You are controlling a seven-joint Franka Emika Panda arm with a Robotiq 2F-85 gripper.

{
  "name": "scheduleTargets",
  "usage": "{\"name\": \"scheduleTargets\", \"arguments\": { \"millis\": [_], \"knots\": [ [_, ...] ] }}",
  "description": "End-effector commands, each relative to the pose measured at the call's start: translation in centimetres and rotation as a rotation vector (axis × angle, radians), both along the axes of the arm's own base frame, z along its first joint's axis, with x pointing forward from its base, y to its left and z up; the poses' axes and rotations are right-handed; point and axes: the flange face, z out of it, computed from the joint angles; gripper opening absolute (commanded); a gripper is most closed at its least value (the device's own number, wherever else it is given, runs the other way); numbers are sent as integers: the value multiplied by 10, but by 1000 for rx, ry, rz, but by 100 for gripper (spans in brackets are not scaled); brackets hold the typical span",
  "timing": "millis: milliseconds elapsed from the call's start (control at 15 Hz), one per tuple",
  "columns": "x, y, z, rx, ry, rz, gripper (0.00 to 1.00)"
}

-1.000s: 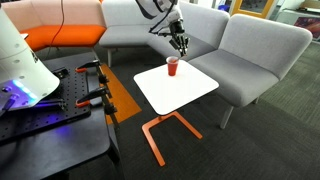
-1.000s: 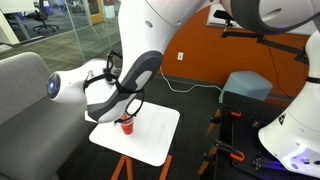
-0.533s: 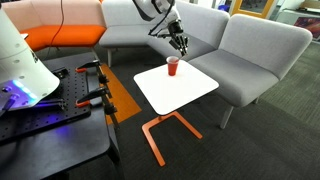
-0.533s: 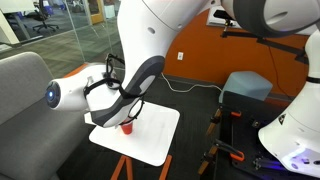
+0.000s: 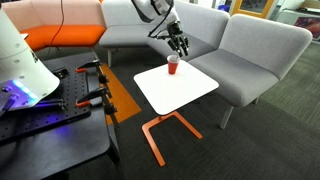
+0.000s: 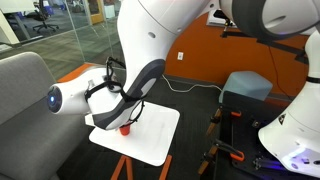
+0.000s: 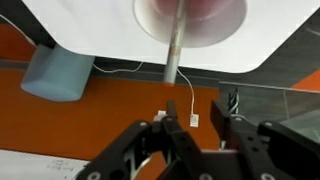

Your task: Put the pen in the cup

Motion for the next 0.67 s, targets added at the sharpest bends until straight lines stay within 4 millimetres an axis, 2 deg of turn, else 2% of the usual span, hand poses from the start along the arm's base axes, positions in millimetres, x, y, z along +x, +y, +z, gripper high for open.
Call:
{"name": "scheduleTargets", "arguments": {
  "millis": [0, 200, 600],
  "knots": [
    [-1, 3, 5, 20, -38, -3, 73],
    [2, 2, 16, 61, -57, -19, 97],
    [11, -17, 66, 129, -75, -95, 100]
  ]
}}
